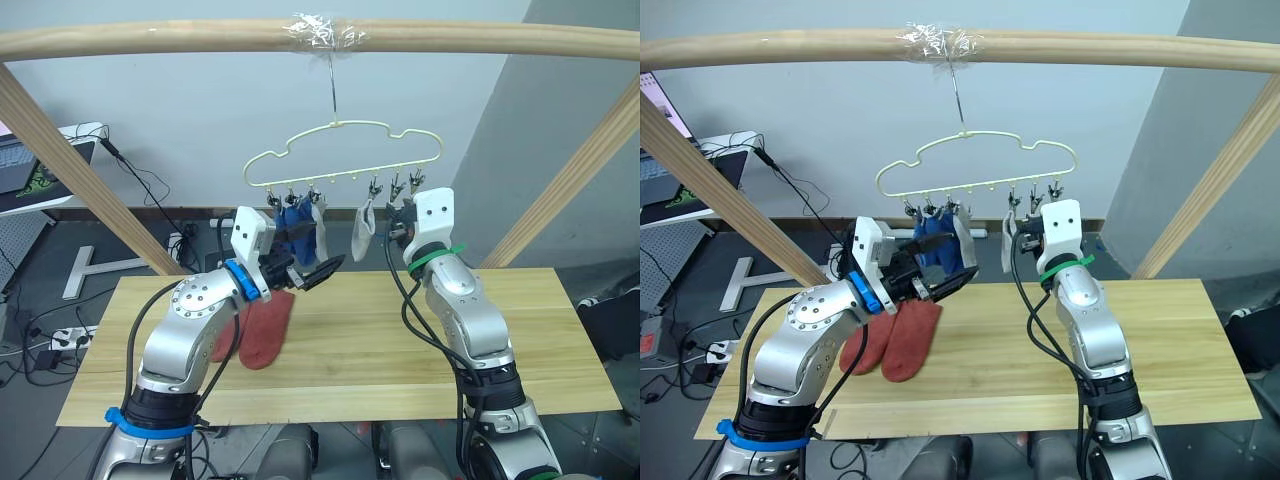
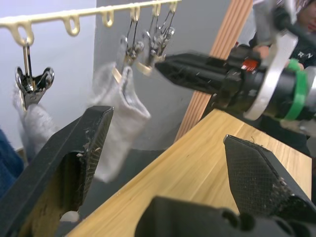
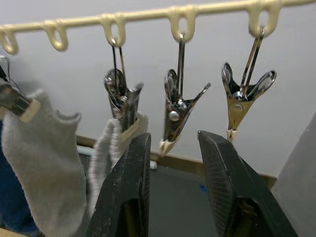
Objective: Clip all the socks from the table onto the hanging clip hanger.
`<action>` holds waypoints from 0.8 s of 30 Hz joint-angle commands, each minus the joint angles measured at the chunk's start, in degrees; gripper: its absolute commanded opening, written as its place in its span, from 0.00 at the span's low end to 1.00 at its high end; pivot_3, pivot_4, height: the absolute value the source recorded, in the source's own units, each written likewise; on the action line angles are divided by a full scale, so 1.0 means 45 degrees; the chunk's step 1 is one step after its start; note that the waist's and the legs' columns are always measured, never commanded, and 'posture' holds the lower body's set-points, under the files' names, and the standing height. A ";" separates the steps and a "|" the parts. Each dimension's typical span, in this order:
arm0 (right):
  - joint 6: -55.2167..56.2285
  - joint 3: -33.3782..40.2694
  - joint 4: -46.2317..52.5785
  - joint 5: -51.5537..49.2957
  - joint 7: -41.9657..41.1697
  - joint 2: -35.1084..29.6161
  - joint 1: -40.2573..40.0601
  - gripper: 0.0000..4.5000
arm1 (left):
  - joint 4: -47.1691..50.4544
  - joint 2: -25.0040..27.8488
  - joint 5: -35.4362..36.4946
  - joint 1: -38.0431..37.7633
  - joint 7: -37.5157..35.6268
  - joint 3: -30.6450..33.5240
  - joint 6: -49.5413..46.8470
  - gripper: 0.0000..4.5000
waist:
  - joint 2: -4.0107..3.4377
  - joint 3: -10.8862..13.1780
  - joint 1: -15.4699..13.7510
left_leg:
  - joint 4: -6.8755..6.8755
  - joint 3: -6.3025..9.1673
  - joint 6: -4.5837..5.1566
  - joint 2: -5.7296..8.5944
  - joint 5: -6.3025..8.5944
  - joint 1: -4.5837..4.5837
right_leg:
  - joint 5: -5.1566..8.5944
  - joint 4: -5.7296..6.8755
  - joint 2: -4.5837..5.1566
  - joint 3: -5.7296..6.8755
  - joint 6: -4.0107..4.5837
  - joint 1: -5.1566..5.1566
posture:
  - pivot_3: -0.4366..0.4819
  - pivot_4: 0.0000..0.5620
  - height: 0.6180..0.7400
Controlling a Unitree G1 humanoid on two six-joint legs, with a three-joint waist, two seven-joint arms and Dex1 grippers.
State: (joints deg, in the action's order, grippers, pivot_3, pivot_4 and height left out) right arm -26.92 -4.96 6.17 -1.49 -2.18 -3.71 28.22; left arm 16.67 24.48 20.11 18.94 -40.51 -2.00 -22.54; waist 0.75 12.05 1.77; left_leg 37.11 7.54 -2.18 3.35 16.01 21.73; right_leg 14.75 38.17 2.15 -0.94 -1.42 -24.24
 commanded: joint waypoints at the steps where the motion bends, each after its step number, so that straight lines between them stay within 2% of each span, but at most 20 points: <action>1: 0.0457 0.0231 -0.0559 0.0190 0.0210 0.0111 0.0738 0.34 | 0.0618 0.0042 0.0264 0.0360 0.0138 0.0260 -0.0020 0.93 | 0.0000 0.0000 -0.0003 | 0.0003 0.0004 0.0001 0.0000 0.0000 0.0000 | -0.0001 0.0003 0.0000 0.0003 0.0001 0.0000 | 0.52 0.35 1.00; 9: 0.0983 0.0197 -0.1480 0.0200 0.0205 0.0416 0.1405 0.34 | 0.0861 -0.0003 0.0342 0.0371 0.0289 0.0197 -0.0132 0.93 | 0.0000 0.0000 -0.0004 | 0.0006 0.0003 0.0001 0.0000 0.0000 -0.0002 | -0.0001 0.0011 -0.0001 0.0000 0.0001 -0.0001 | 0.53 0.36 1.00; 24: 0.1691 0.0211 -0.1687 -0.0053 -0.0217 0.0738 0.1827 0.34 | 0.1492 0.0137 0.1157 0.0601 0.0312 0.0289 -0.0664 0.93 | -0.0001 0.0001 -0.0006 | 0.0063 -0.0002 0.0000 0.0001 -0.0002 -0.0020 | 0.0000 0.0143 -0.0003 -0.0008 0.0001 -0.0018 | 0.53 0.37 1.00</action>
State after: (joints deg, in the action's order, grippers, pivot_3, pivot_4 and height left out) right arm -21.07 -4.21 -2.81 -1.36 -2.84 -0.82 35.30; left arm 20.38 24.79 24.35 20.89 -39.36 -1.84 -25.81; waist 0.74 12.05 1.74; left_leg 37.51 7.54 -2.17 3.35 16.00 21.64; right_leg 14.76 38.88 2.12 -0.97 -1.41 -24.32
